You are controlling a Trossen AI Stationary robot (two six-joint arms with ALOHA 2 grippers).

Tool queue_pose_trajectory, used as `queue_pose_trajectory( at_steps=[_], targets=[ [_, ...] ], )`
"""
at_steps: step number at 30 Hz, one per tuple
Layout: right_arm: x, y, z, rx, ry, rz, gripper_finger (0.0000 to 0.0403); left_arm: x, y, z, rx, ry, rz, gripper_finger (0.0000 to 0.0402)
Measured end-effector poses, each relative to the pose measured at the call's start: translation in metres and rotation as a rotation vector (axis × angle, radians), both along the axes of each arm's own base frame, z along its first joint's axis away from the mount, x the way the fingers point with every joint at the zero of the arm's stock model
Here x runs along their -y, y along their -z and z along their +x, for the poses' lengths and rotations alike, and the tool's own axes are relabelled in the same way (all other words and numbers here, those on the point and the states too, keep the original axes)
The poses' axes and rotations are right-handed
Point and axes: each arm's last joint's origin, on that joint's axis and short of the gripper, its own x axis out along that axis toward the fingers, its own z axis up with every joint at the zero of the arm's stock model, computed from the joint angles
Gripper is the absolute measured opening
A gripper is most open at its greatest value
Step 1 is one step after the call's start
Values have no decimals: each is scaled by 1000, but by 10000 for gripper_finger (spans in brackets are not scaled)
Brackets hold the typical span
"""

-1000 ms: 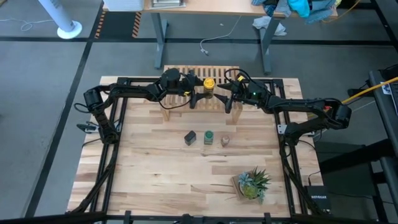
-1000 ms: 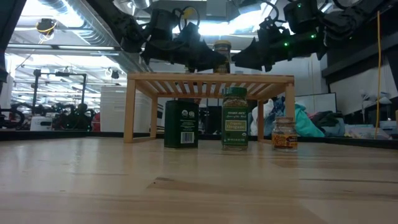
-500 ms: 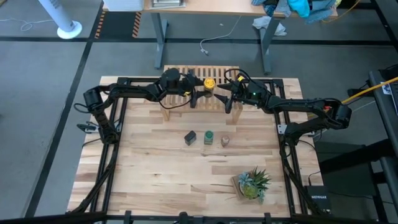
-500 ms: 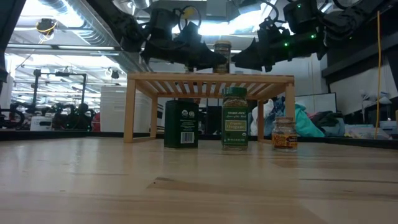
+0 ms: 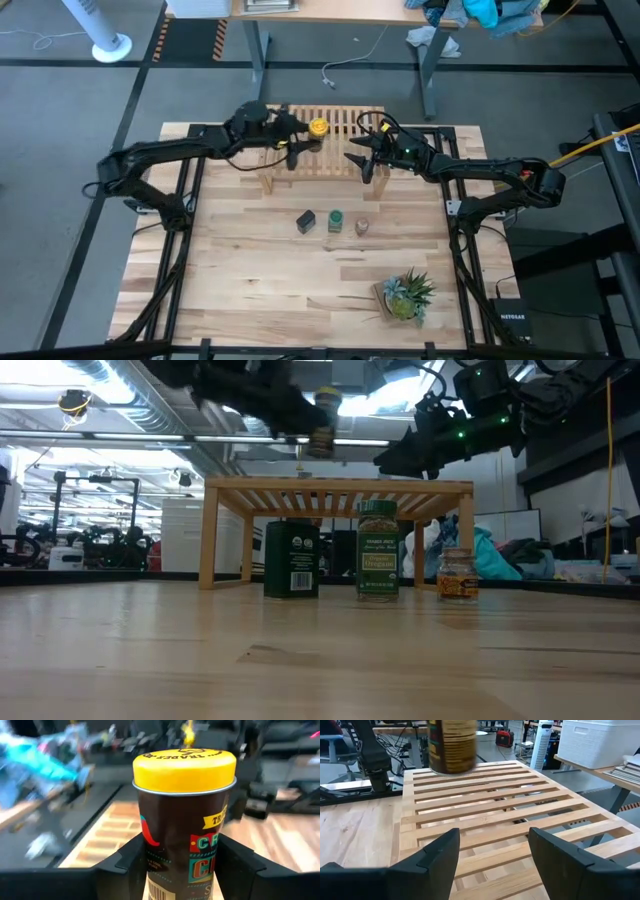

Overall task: Shelf spices
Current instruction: Remove the yellow seasoning from the shelf

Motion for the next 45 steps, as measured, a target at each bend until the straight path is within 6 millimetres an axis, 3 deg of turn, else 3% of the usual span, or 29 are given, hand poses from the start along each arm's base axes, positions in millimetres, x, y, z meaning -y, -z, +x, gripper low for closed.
queue_pose_trajectory(
  at_steps=[8,14,21,29,37,45],
  targets=[
    [0,0,0,-1,0,-1,243,63,-29,-43,-158,-100,35,172],
    [0,0,0,-2,-1,0,243,112,-29,-71,-274,-166,-36,172],
    [0,0,0,-1,-14,3,243,156,12,-96,-357,-274,-94,172],
    [-2,0,1,5,-79,14,243,183,75,-112,-302,-313,-213,172],
    [-2,0,1,5,-79,14,243,192,136,-120,-102,-250,-335,172],
    [-2,0,1,6,-78,17,243,187,163,-132,13,-236,-415,172]
  ],
)
